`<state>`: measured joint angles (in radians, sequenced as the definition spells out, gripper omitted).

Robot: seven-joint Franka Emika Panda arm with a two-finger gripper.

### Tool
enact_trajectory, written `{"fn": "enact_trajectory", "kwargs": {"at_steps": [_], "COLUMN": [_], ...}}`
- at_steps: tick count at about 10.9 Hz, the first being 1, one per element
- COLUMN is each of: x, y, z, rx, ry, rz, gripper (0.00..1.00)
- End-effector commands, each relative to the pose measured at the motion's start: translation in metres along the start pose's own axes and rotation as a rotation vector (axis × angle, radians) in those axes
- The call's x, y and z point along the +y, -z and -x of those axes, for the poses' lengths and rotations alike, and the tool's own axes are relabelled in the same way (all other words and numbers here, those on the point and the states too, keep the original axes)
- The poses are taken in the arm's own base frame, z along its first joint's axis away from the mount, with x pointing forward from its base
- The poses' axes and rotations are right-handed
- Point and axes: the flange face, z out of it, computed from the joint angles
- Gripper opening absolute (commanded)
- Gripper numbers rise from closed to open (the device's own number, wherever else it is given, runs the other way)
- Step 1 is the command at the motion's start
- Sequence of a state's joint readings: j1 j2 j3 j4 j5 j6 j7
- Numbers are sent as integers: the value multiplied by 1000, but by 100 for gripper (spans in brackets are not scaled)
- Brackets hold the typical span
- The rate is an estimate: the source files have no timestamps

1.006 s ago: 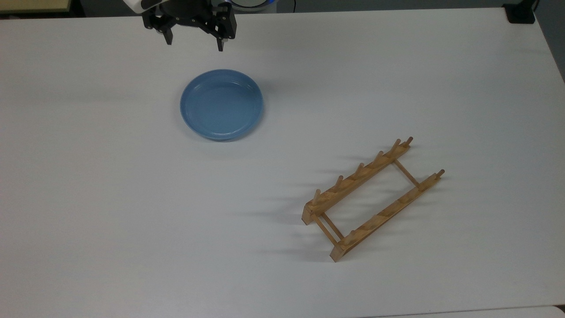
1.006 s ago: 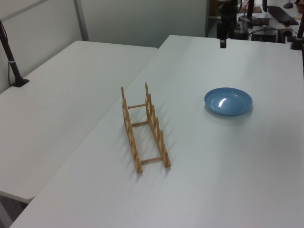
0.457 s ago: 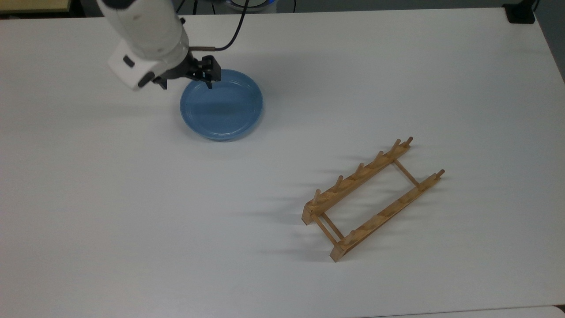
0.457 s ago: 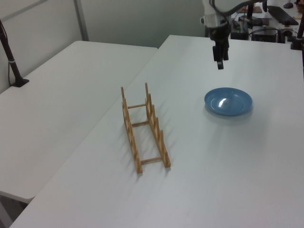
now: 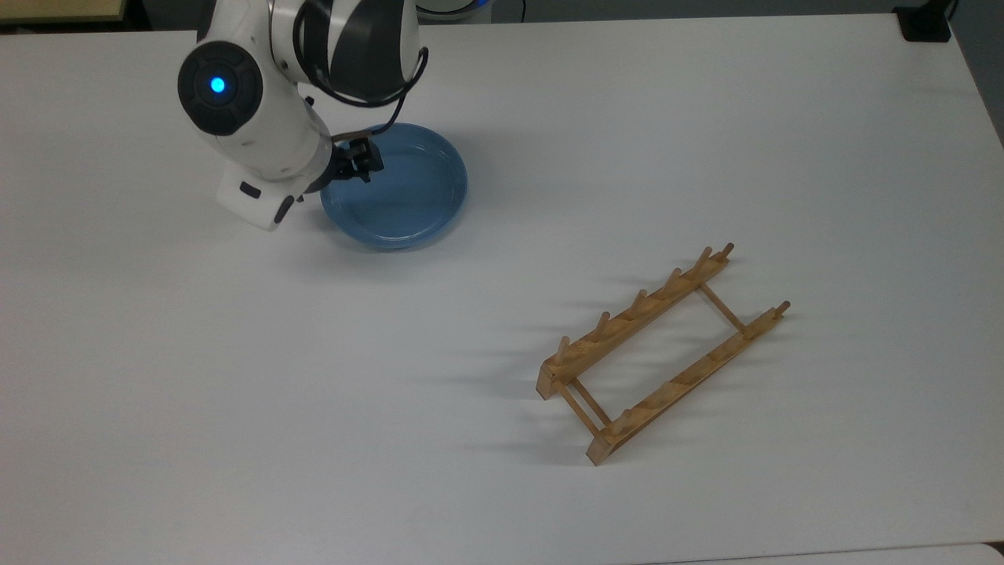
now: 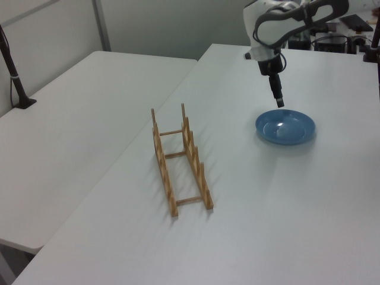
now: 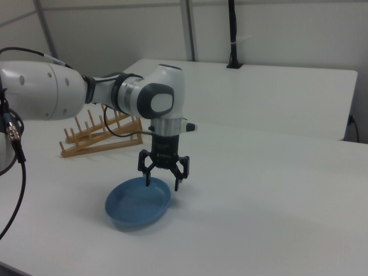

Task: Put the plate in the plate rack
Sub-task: 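Lower the gripper onto the plate rim and close on it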

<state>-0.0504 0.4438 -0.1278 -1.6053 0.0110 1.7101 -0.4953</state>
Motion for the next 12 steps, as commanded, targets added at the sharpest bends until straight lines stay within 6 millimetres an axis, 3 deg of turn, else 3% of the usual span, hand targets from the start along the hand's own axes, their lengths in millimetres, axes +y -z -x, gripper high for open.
{"fn": "enact_trajectory", "kwargs": {"at_steps": [1,7,8,10,12], "x": [1,3,3,3,4], "y": [-10,-25,-25,-26,-33], "z": [-2,-9,-10,-10,-12], "rx": [22,35,36,34,26], "ry": [29,34,33,33,33], "rz": [-4,15,16,15,14], "gripper": [74,70,64,40,33]}}
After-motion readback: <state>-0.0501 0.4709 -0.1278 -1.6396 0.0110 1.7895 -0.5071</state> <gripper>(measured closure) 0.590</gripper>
